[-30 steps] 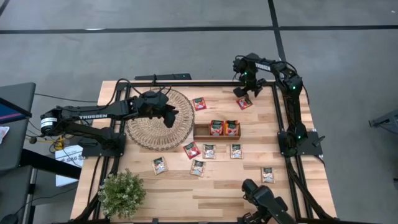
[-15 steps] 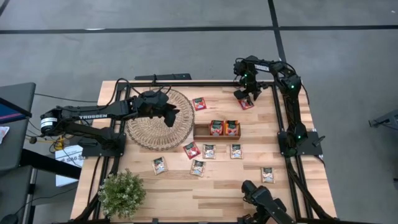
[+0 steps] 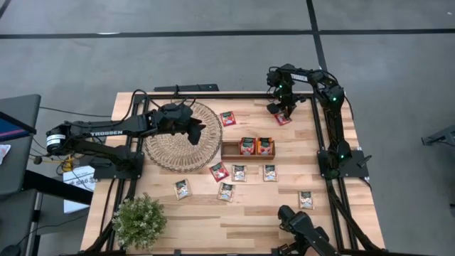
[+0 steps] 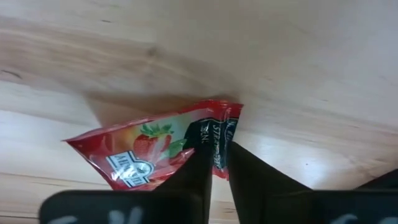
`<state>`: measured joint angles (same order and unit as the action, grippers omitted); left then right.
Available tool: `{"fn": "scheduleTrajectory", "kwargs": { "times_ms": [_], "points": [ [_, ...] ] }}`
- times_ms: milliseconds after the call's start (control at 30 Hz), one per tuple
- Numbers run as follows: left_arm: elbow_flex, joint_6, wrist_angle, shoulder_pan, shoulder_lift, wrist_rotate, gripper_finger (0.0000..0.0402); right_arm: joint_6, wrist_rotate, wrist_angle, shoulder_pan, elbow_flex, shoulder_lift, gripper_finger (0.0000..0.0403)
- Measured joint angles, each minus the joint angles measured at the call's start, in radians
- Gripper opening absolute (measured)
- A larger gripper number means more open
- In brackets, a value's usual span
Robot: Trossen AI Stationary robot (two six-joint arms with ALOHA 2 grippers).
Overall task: Pick & Place Tea
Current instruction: Put the red tea bag into the middle section of the wooden organizer
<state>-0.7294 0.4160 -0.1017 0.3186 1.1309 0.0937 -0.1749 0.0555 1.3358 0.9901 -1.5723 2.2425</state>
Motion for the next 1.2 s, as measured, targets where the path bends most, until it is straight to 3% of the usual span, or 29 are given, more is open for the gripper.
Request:
{"fn": "scheduleTrajectory", "kwargs": {
  "times_ms": [167, 300, 467, 600, 800, 1000, 1200],
  "points": [
    [0.0, 0.0, 0.0, 0.0, 0.0, 0.0, 0.0142, 0.0, -0.006, 0.003, 0.0, 0.0, 0.001, 0.0007],
    [0.0, 0.0, 0.0, 0.0, 0.0, 0.0, 0.0142, -0.002, -0.011, 0.004, 0.0, 0.001, 0.001, 0.0005],
    [0.0, -0.001, 0.0, 0.0, 0.0, 0.0, 0.0142, 0.006, -0.121, 0.044, -0.015, -0.025, 0.009, 0.0001],
    [0.0, -0.001, 0.0, 0.0, 0.0, 0.0, 0.0142, 0.026, -0.189, 0.089, -0.035, -0.079, 0.011, 0.0],
    [0.0, -0.002, 0.0, 0.0, 0.0, 0.0, 0.0142, 0.05, -0.206, 0.166, -0.091, -0.186, 0.01, 0.0],
    [0.0, -0.003, 0.0, 0.0, 0.0, 0.0, 0.0142, 0.073, -0.316, 0.228, -0.168, -0.321, 0.005, 0.0],
    [0.0, -0.004, -0.001, 0.0, 0.0, 0.0, 0.0142, 0.096, -0.321, 0.232, -0.242, -0.415, -0.029, 0.0]
  ]
}}
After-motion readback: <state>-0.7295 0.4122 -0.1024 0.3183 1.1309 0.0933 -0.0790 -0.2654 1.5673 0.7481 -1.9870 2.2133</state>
